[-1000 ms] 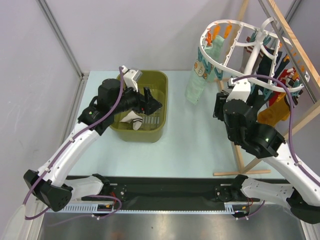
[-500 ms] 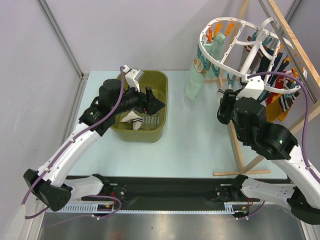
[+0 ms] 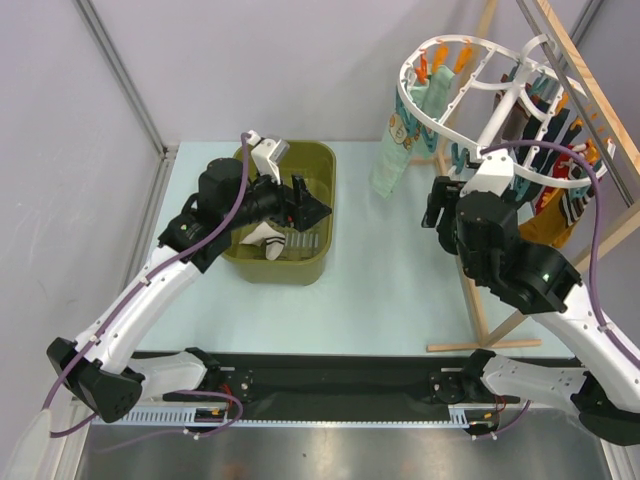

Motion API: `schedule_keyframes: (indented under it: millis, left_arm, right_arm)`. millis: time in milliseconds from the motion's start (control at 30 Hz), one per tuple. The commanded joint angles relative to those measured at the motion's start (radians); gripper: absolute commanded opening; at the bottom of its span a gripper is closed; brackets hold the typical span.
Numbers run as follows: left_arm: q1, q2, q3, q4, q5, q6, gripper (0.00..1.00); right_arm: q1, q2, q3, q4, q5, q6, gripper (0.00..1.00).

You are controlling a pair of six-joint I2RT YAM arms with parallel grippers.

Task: Remove the socks clipped to the hanger
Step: Place the sock in the bin.

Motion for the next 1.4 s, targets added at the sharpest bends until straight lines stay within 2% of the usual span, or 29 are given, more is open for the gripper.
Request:
schedule_keyframes:
  millis: [0,100,433,700,900,1100,1133,1200,1233,1367]
  left_arm:
    - [-0.009,-0.017,0.045,0.034,0.022,-0.014,0.86]
    - [-0.010,-0.018,0.048,0.028,0.019,-0.008,0.86]
    - [-0.010,-0.018,0.055,0.017,0.011,0.003,0.86]
    - [-0.010,-0.003,0.071,0.015,0.015,0.004,0.86]
    - [-0.012,0.006,0.080,0.017,0.017,0.003,0.85]
    - [-0.012,0.032,0.124,0.025,0.032,-0.014,0.84]
    - [-0.013,0.037,0.133,0.025,0.032,-0.017,0.84]
    - [-0.013,0.058,0.170,0.031,0.031,-0.034,0.84]
    - [-0.012,0.071,0.195,0.022,0.020,-0.034,0.83]
    - [-0.012,0.189,0.438,-0.064,-0.015,-0.020,0.81]
  right_arm:
    - [-0.002,0.026,-0.026,0.098,0.020,-0.043,0.75]
    - [-0.002,0.062,-0.046,0.113,0.074,-0.075,0.79]
    - [-0.005,0.121,-0.175,0.292,0.253,-0.220,0.78]
    - [-0.057,0.121,-0.276,0.492,0.230,-0.382,0.75]
    - [-0.085,0.125,-0.318,0.567,0.140,-0.432,0.59]
    - [-0.096,0.115,-0.370,0.635,0.077,-0.463,0.34]
    - [-0.097,0.104,-0.369,0.624,0.056,-0.455,0.23]
    - [-0.100,0.089,-0.365,0.606,0.027,-0.431,0.10]
    - [-0.100,0.069,-0.361,0.580,-0.001,-0.423,0.00]
    - [-0.100,0.006,-0.344,0.535,-0.073,-0.359,0.00]
